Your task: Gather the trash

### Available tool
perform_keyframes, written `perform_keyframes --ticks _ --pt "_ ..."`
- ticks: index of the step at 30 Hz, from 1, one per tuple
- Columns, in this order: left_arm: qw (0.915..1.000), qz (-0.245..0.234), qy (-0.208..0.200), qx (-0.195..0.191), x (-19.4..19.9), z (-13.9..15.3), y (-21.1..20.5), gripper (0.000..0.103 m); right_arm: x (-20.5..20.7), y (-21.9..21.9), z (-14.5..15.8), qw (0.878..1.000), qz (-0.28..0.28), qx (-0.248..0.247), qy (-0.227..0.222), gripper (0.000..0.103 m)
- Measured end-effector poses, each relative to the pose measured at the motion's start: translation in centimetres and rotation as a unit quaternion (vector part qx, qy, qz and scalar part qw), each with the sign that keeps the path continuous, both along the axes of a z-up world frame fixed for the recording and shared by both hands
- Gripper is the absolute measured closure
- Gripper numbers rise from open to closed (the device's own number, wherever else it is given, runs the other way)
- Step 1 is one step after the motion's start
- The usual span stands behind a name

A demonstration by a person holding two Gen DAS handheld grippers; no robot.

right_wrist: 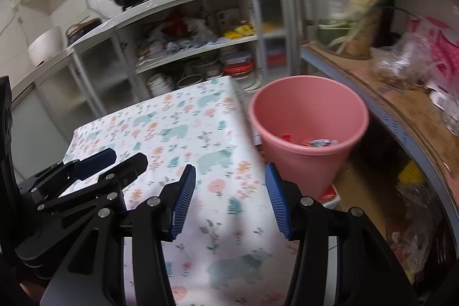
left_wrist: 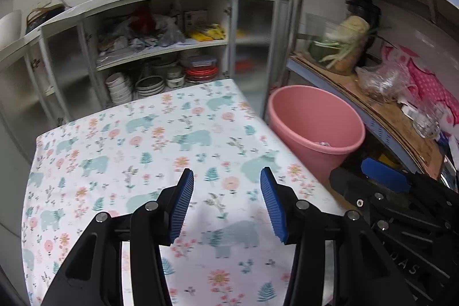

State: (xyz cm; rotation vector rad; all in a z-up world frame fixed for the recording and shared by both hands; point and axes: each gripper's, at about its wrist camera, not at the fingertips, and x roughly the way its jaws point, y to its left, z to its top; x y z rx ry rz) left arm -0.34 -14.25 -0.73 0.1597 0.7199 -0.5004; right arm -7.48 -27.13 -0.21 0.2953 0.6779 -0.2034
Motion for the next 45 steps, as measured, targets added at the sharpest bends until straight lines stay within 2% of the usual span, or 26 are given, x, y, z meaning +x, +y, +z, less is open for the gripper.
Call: perform_keyframes --ticks 14,45 --pt "0.9992 -0.037 -0.012 -0.006 -2.1 0.2 -2.4 0.055 -2.6 -1.8 0.2 0.999 -0.043 -0.005 -0.01 0.048" --pt "0.9986 -0.048 -0.017 -0.011 -2.3 0.7 -2.8 0.057 -3.1 -2.0 0.4 0.999 -0.047 -0.004 -0.012 0.048"
